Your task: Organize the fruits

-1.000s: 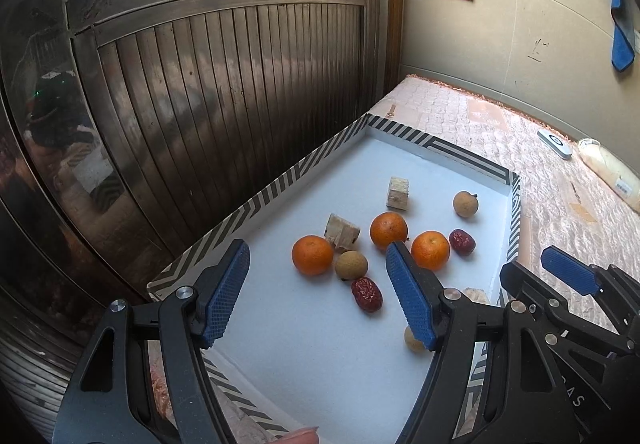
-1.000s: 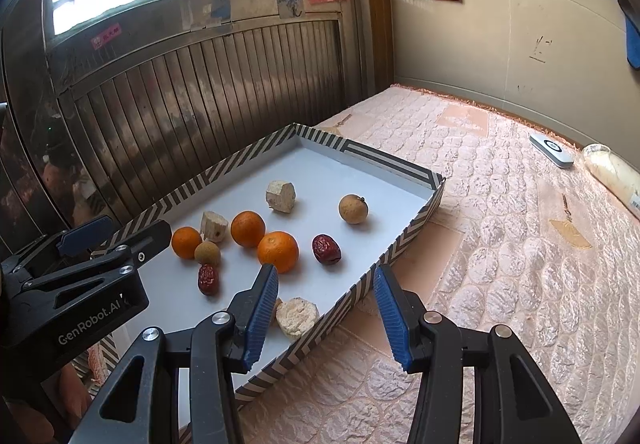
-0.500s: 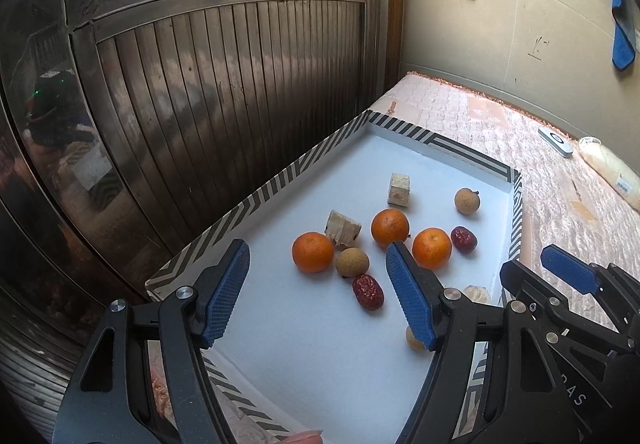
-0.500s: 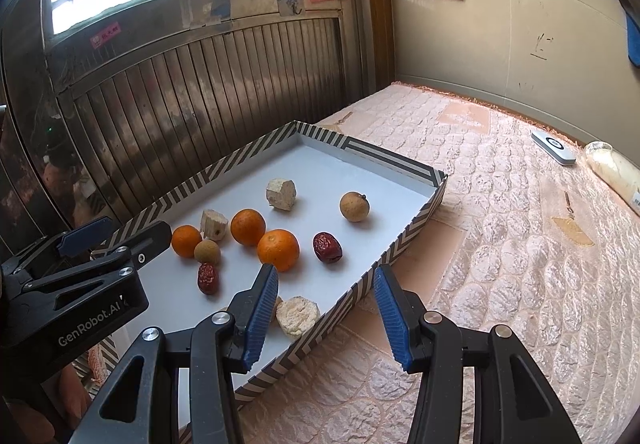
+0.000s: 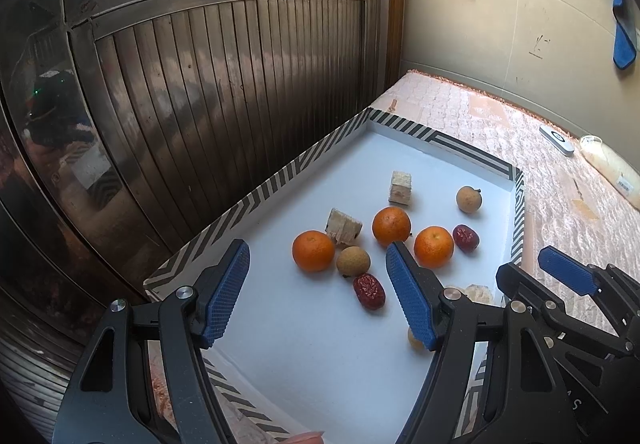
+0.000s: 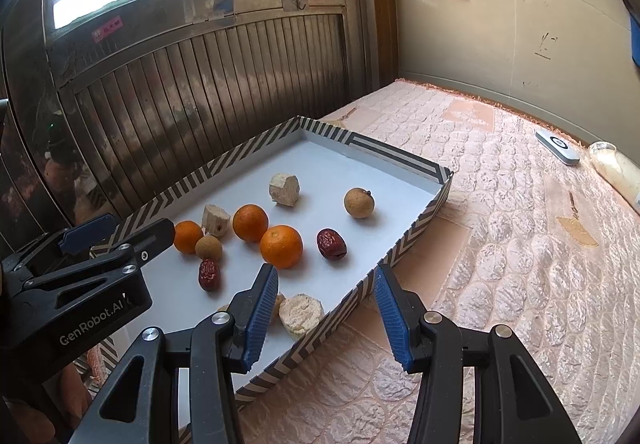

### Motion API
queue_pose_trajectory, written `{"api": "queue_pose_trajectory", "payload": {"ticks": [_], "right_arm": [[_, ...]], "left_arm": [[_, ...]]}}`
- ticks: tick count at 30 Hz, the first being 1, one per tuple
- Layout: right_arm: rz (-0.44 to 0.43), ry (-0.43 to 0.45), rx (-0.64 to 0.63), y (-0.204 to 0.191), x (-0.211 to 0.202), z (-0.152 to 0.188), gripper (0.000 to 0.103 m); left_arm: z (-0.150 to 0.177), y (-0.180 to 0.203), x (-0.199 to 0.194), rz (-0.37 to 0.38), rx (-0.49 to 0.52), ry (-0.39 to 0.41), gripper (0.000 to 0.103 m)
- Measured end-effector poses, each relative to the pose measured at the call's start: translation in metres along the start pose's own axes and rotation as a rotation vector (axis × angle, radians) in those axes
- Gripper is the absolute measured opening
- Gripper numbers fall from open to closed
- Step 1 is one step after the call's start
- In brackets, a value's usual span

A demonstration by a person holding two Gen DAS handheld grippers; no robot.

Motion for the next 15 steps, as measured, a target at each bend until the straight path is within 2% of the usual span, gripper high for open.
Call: {"api": "queue_pose_trajectory", "payload": {"ticks": [15], "right_arm": [[0.006,-0.011,-0.002,0.0001,0.0014,0.0007,0.048]], "left_arm": [[-0.0004,0.0011,0.001,-0.001,0.008,0.0,0.072]]}}
Point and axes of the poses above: each gripper's, at about its wrist camera, not at the fingertips, and x roughly the way its jaws point, y to its right, z to its underside, the point moved 5 cm from there along x, roughly the way its jaws point, and after that the axes turned 12 degrees about x, right-handed, at the moved point
